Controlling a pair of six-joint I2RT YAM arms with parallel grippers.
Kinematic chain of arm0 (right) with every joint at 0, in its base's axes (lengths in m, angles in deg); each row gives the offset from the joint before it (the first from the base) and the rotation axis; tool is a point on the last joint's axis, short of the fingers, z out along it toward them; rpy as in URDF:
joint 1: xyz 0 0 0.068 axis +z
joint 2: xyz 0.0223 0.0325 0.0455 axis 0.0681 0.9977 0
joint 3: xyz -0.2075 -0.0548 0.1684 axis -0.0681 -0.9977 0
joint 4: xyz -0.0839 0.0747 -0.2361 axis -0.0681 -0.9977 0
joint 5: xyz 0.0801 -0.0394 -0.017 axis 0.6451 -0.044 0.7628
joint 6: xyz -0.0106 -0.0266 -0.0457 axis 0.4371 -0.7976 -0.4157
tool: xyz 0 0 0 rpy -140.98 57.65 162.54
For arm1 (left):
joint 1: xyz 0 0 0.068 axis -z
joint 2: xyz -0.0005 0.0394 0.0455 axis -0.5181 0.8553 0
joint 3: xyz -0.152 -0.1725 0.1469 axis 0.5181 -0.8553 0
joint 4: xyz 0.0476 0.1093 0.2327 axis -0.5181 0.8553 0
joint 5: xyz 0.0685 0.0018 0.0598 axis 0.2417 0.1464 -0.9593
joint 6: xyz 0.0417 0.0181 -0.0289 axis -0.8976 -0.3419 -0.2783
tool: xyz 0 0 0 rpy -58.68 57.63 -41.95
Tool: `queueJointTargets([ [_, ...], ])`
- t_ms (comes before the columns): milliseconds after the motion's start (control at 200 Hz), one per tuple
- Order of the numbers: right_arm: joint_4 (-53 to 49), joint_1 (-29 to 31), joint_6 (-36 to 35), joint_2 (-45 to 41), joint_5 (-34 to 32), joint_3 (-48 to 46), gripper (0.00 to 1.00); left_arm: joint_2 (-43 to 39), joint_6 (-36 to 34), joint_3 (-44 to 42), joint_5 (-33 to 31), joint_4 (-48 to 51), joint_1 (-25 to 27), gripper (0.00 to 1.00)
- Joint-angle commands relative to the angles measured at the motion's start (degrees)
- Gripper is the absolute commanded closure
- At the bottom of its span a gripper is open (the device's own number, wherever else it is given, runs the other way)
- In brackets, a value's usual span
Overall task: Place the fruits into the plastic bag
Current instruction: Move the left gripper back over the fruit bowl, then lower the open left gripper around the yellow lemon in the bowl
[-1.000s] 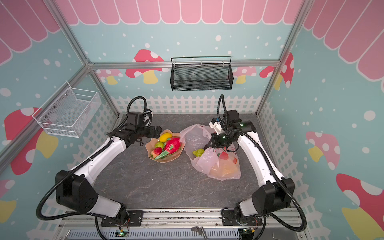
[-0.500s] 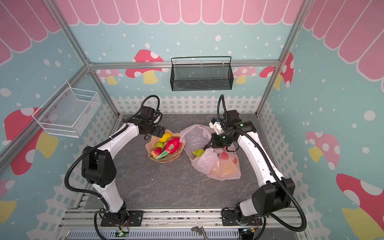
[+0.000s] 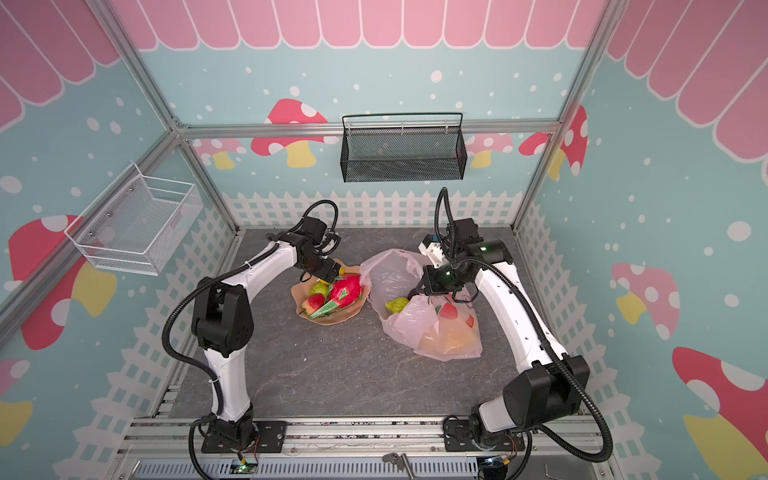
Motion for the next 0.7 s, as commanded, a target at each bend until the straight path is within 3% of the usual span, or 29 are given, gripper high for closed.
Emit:
queueJointTargets([
  [0, -1.7, 0.3, -1.3, 0.8, -0.1, 1.4, 1.0, 2.2, 0.5, 2.7, 1.0, 2.3, 0.9, 0.1],
  [695, -2.1, 0.4, -1.3, 1.4, 0.2, 2.6, 1.0, 5.2, 3.6, 3.6, 3.9, 2.8, 0.7, 0.23],
])
